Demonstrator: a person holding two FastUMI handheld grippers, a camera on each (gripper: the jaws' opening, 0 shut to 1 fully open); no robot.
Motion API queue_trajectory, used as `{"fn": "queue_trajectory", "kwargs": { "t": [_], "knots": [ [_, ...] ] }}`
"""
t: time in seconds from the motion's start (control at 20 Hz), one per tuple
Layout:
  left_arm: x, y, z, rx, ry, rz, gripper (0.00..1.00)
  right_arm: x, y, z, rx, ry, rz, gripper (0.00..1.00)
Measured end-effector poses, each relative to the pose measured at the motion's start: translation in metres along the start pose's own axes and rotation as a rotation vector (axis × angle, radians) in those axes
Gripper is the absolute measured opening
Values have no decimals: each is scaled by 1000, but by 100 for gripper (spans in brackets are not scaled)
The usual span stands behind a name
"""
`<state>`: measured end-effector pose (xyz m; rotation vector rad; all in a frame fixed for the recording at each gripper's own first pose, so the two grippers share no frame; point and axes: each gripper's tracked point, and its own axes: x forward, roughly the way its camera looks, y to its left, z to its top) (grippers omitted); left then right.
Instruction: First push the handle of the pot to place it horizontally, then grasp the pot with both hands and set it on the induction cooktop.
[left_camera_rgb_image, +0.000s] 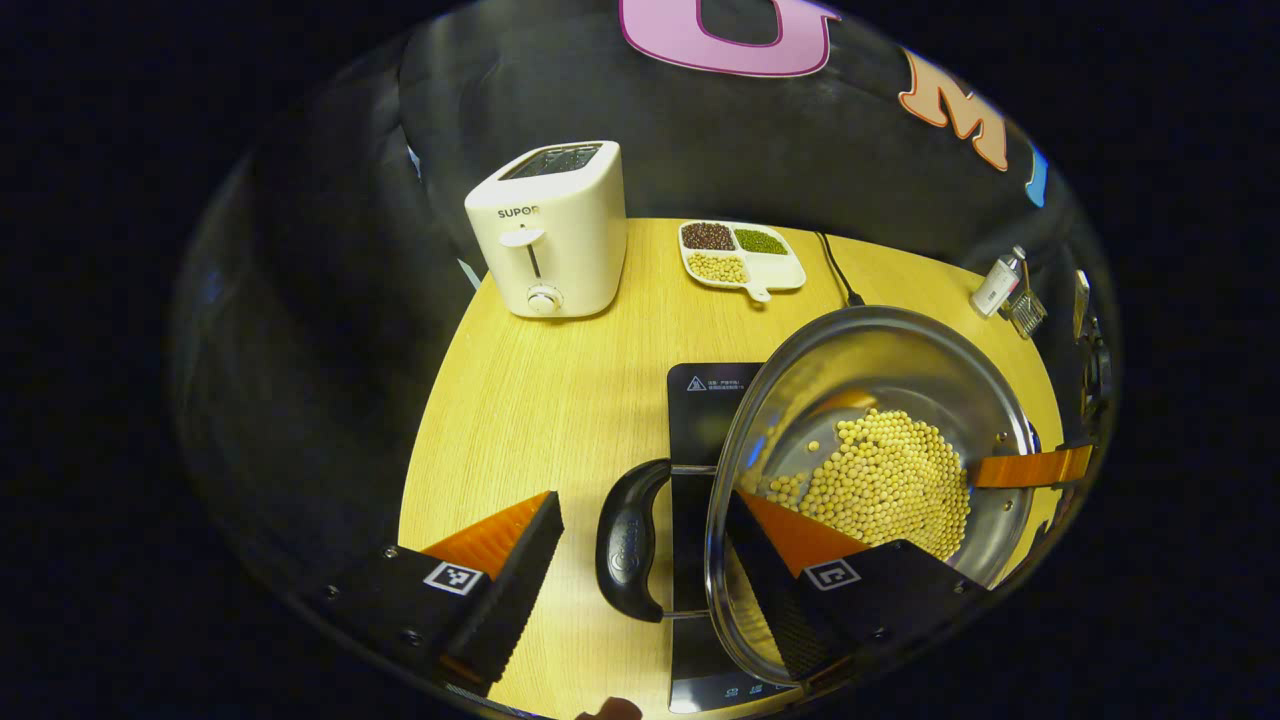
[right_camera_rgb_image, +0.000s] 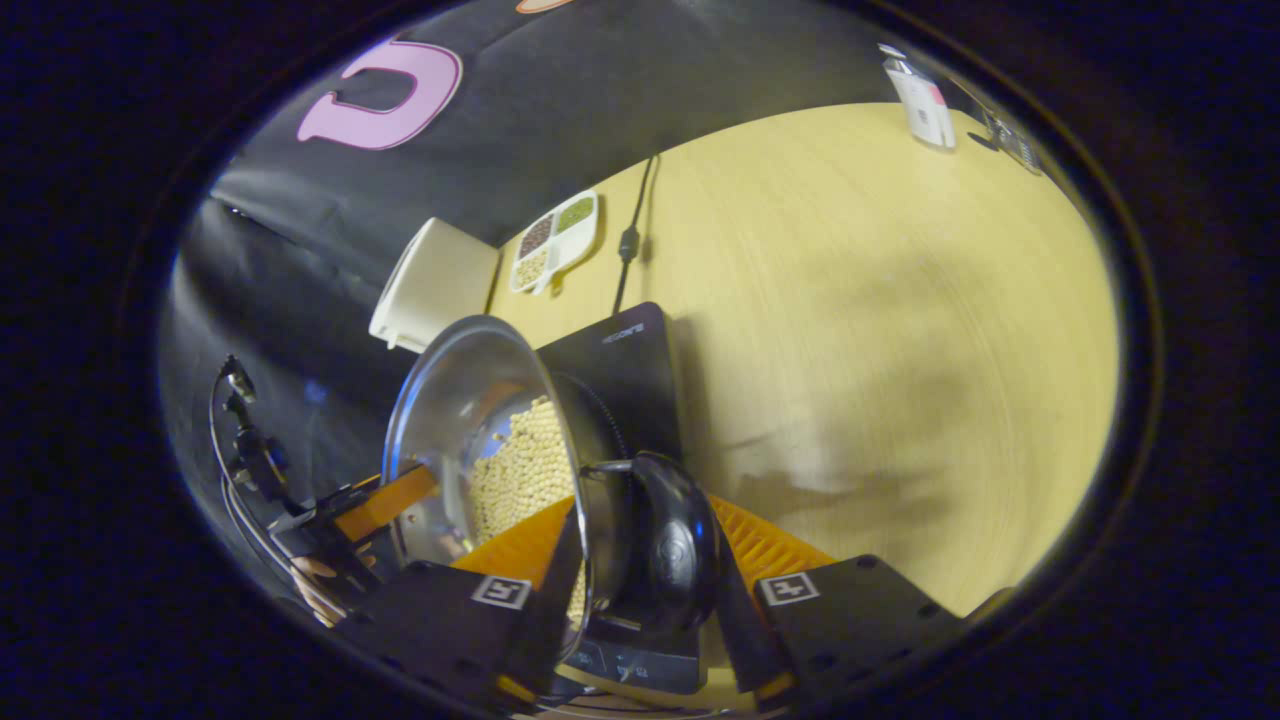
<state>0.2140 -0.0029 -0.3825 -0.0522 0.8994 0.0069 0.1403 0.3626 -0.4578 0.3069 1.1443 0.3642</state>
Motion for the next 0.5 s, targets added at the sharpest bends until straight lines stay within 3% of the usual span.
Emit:
{"fn": "queue_trajectory", "kwargs": {
  "t": [0.1, 0.25, 0.3, 0.35, 0.4, 0.5],
  "knots": [
    [-9, -2, 0, -10, -23, -1, 99, -16, -13, 15, -30, -86, -42, 97],
    [-30, -3, 5, 21, -53, 11, 99, -57, -27, 34, -63, -210, -84, 92],
    [-38, -5, 9, 39, -67, 16, 99, -69, -29, 38, -64, -240, -90, 100],
    [-46, -9, 15, 54, -83, 17, 99, -84, -33, 42, -66, -275, -101, 94],
    [-55, -17, 18, 69, -103, 10, 99, -99, -37, 46, -73, -304, -109, 100],
    [-75, -32, 25, 99, -135, 4, 99, -131, -48, 53, -84, -367, -138, 100]
  ]
}}
